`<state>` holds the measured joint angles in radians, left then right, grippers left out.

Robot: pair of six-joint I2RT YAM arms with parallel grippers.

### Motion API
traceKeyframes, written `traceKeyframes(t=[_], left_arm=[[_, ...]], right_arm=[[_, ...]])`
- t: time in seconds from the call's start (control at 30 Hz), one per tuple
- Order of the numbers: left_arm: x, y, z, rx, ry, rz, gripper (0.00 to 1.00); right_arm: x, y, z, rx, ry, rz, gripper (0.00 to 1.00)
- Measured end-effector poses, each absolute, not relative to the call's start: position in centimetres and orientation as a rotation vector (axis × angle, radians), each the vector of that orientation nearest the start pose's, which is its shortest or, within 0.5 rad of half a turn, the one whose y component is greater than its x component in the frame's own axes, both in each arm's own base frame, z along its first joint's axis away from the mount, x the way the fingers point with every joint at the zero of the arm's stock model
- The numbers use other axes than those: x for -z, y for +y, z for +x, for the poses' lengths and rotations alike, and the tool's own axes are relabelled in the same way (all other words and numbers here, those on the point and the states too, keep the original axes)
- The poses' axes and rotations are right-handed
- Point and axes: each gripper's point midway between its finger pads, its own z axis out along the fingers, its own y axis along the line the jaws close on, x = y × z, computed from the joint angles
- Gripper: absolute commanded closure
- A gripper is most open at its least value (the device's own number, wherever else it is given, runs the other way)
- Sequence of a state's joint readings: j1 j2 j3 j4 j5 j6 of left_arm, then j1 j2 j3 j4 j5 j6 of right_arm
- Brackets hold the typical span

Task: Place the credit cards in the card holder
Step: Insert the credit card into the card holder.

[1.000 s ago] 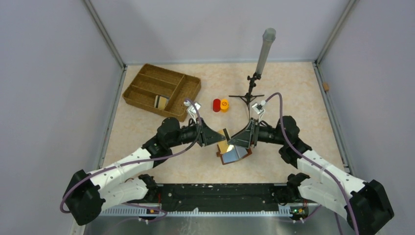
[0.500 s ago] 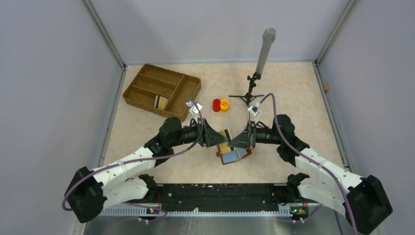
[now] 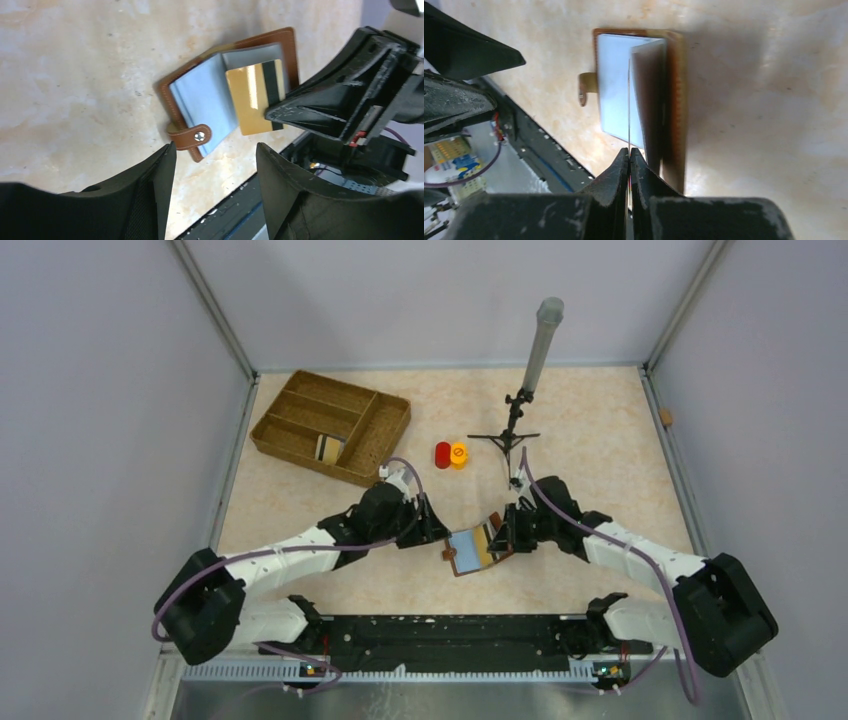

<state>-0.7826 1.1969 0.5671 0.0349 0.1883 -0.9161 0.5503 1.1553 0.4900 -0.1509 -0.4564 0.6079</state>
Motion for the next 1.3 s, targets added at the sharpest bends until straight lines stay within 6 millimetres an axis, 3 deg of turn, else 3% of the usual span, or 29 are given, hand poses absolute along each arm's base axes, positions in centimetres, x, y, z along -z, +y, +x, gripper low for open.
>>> traceKeyframes(t=[0.23,0.8,1.3], left_arm=[[-7.7,-28.7,19.9,1.008,2.503,-0.074,0.41],[-3.8,-29.1,20.2,0.923,2.615,-0.081,0.58],[-2.7,-29.6,20.3,0.934,2.624,-0.069,0.76]], right_arm=[[-4.4,21.2,18.1,-0.952,2.633,-0.134,1.0],[-4.0,21.8,19.0,-1.024,2.613,-0.148,1.0],[-3.4,22.6,18.6,-1.115,2.578,-0.139,1.0]])
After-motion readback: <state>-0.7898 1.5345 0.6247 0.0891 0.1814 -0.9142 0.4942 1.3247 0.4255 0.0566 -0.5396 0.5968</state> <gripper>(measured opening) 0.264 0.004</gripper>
